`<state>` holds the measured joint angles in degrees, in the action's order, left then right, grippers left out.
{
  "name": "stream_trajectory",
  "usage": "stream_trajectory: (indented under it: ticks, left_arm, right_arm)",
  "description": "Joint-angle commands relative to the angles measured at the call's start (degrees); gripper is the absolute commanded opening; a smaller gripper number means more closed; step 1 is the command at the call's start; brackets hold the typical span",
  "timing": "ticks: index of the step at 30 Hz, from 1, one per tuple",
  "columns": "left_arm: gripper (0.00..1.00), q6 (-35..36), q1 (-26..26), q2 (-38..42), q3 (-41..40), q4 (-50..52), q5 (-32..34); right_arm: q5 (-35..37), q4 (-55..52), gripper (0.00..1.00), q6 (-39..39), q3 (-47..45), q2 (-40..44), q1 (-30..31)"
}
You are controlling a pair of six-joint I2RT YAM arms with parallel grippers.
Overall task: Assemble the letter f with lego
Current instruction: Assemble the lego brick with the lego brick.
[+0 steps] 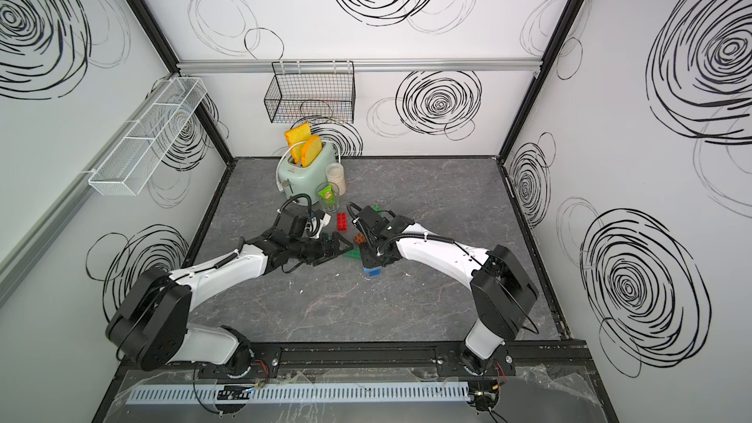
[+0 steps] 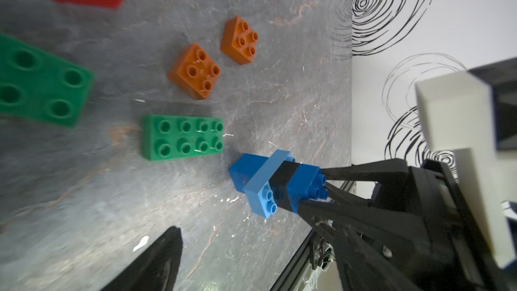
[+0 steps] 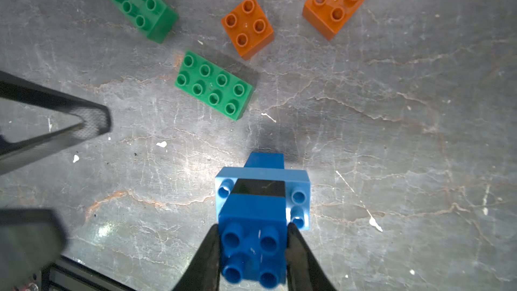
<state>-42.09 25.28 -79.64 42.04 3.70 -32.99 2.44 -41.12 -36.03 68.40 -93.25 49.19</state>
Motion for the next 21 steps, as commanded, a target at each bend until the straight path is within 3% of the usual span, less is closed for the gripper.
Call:
stream_trajectory:
  ticks: [1,10,21]
  left_arm:
    - [0.90,3.95,-1.53,3.30,-1.36,8.08,3.42]
    - [0.89,4.12,-4.18,7.49,-6.15,10.05,3.10]
    - [0.89,4.36,-4.45,7.07,-6.27,10.03,2.94]
  right_arm:
    - [5.91,-8.97,0.36,-5.07,-0.58,-1.95,-0.16]
    - [5.91,-10.56,0.39,-7.73,3.18,-2.64,0.62]
    - [6.28,-10.91,0.43,-7.71,5.48,-2.02,0.65]
